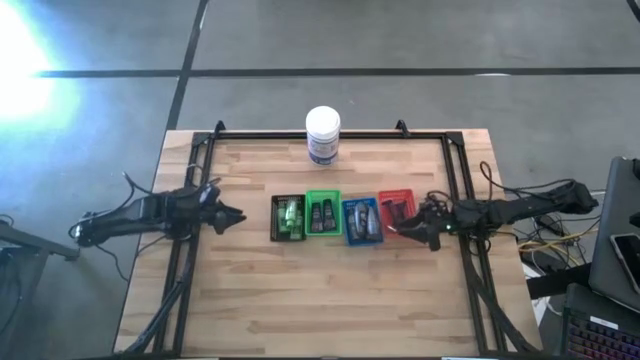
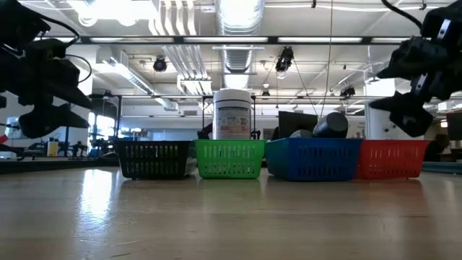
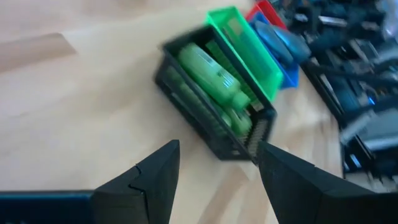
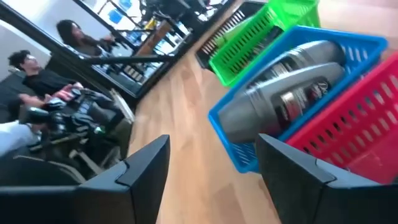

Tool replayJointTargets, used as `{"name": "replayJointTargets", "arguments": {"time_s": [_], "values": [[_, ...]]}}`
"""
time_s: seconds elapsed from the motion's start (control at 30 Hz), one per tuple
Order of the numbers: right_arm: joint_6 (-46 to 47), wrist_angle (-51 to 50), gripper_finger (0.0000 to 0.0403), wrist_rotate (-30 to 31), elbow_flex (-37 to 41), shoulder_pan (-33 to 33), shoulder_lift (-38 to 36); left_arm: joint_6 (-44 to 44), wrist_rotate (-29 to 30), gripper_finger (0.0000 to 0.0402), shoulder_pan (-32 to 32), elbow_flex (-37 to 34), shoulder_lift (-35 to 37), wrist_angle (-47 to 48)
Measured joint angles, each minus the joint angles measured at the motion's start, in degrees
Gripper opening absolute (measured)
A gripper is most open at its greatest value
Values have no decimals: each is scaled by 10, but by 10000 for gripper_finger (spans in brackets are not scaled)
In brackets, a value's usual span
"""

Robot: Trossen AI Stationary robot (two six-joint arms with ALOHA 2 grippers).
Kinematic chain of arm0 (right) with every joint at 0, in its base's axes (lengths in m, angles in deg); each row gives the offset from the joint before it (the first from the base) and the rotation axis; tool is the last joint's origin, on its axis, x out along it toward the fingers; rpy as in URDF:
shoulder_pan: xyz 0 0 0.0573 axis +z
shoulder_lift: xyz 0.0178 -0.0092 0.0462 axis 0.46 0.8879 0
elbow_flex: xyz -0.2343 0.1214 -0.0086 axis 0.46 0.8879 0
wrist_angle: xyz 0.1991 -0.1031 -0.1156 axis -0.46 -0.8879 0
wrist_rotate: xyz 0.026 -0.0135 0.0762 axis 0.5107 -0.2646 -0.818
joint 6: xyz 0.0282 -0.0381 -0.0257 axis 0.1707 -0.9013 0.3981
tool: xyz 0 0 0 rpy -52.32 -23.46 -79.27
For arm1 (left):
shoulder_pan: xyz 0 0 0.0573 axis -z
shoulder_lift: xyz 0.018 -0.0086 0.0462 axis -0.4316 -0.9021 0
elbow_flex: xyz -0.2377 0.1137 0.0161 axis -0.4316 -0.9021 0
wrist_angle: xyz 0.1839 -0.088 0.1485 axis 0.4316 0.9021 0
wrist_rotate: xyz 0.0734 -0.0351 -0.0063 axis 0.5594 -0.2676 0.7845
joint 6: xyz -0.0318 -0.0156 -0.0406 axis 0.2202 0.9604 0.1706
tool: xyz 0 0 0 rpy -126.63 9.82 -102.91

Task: Pick & Place Travel size toiletries
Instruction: Return to Home Position

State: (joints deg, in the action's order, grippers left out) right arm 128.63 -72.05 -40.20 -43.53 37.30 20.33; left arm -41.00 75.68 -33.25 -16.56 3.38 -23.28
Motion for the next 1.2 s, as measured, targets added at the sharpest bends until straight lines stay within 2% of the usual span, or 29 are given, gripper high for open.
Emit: {"name": "replayJointTargets", "arguments": {"time_s": [0.23, 0.47, 0.93, 1.2], "values": [[1, -27, 222, -3, 1, -14, -78, 0, -3, 218, 93, 0, 0, -1], [1, -25, 224, -5, 1, -47, -184, 0, -4, 218, 93, -1, 0, -1], [1, -27, 269, -1, 1, -62, -185, 0, -4, 218, 73, -1, 0, -1], [1, -27, 295, -4, 1, -128, -184, 0, -3, 218, 62, -1, 0, -1]]}}
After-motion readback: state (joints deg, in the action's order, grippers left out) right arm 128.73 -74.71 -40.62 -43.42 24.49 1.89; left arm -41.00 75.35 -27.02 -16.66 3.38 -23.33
